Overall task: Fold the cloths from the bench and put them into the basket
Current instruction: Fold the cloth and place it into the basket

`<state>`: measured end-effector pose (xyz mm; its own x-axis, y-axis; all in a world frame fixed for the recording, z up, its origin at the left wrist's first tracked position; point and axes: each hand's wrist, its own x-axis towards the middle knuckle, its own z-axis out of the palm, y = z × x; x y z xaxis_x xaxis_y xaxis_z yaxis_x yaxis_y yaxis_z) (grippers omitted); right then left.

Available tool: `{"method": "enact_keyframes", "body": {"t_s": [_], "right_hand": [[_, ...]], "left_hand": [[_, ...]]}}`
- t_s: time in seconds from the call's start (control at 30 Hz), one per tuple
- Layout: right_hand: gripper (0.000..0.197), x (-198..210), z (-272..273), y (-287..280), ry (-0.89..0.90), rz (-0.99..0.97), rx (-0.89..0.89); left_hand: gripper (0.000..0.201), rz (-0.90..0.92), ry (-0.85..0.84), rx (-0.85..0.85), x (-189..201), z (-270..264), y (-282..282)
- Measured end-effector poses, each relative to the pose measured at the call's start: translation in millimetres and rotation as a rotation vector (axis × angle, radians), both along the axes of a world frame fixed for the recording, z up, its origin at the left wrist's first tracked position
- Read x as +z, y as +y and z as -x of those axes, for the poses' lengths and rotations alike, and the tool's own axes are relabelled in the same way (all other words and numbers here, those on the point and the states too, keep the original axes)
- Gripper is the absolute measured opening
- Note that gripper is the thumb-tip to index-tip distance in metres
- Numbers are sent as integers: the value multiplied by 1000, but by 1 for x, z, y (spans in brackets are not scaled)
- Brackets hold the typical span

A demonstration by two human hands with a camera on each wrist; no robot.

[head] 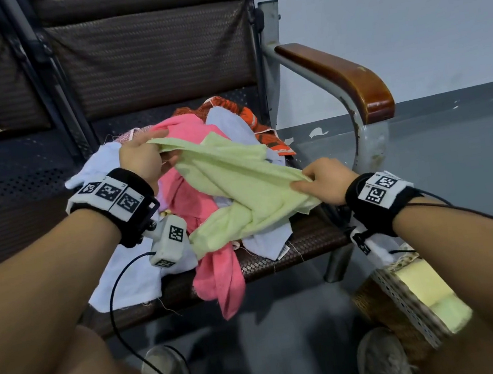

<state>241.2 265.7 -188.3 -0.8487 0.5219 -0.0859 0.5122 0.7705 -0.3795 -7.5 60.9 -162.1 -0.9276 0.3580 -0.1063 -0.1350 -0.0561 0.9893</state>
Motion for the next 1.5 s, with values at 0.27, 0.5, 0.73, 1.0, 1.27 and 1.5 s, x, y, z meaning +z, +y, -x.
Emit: {"method": "enact_keyframes", "body": {"t_s": [0.27, 0.5, 0.73, 1.0, 1.27, 1.5], "right_hand": [[20, -2, -3, 12, 119, 53, -44], [31, 19, 3, 15, 168, 119, -52], [21, 76, 15, 7, 308, 63, -109], [43, 176, 20, 14, 447, -54, -43], [40, 217, 17, 18, 474, -62, 30], [48, 214, 46, 4, 533, 394, -251]], "left_hand": [[37, 156, -70, -65, -10, 15, -3], [17, 677, 490, -191, -17, 20, -20], [27, 352, 660, -24, 36, 14, -9], [29, 189, 753, 65, 135, 31, -16], [43, 211, 728, 75, 156, 41, -19], [54, 73, 391, 158, 157, 10, 13]]}}
